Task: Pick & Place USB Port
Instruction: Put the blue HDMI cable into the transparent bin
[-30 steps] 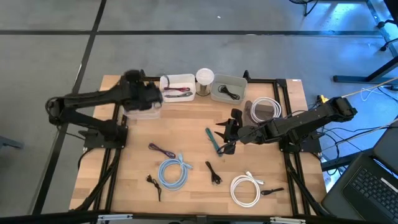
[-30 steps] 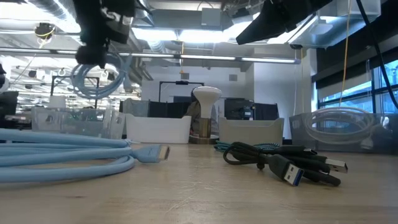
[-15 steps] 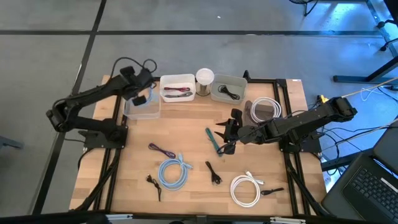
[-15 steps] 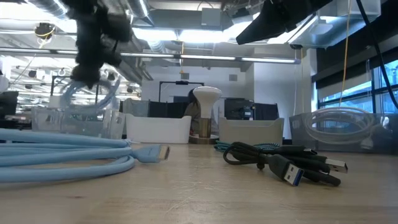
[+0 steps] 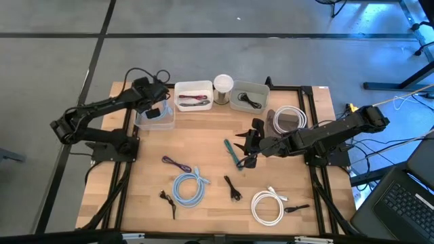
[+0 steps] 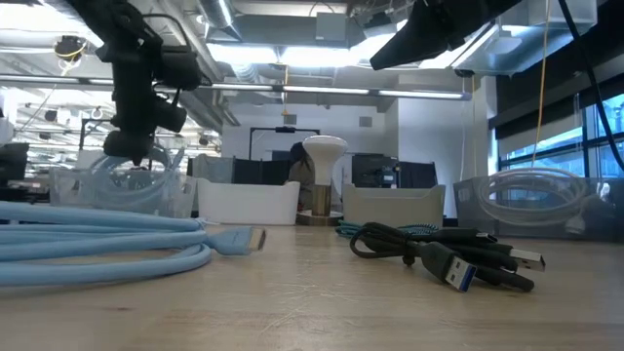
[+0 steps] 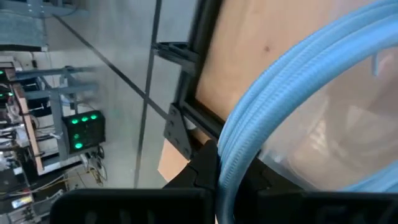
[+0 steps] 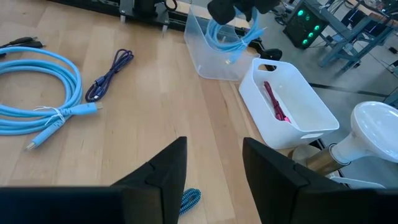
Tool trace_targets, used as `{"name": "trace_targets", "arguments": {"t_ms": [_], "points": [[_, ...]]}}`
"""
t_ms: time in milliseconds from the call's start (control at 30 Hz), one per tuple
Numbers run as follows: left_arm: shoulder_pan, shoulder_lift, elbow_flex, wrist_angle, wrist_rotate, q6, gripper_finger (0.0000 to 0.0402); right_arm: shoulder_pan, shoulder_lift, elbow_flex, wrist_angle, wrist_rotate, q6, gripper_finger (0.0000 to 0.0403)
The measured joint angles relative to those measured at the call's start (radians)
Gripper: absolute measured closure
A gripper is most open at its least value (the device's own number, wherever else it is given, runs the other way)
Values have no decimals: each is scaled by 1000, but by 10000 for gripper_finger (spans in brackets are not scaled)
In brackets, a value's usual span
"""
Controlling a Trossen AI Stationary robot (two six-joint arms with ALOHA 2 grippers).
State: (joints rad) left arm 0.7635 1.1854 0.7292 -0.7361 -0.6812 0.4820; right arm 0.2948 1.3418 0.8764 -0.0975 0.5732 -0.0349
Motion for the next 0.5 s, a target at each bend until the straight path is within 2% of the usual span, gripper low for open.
{"name": "trace_targets", "arguments": {"t_ms": [133, 333, 500], "points": [[40, 0, -20, 19, 56, 15, 391, 0, 0, 0, 0, 0, 0, 244], [66, 0, -49, 40, 82, 32, 391, 0, 0, 0, 0, 0, 0, 244], [66, 0, -51, 70, 161, 49, 347, 0, 0, 0, 0, 0, 0, 244]]}}
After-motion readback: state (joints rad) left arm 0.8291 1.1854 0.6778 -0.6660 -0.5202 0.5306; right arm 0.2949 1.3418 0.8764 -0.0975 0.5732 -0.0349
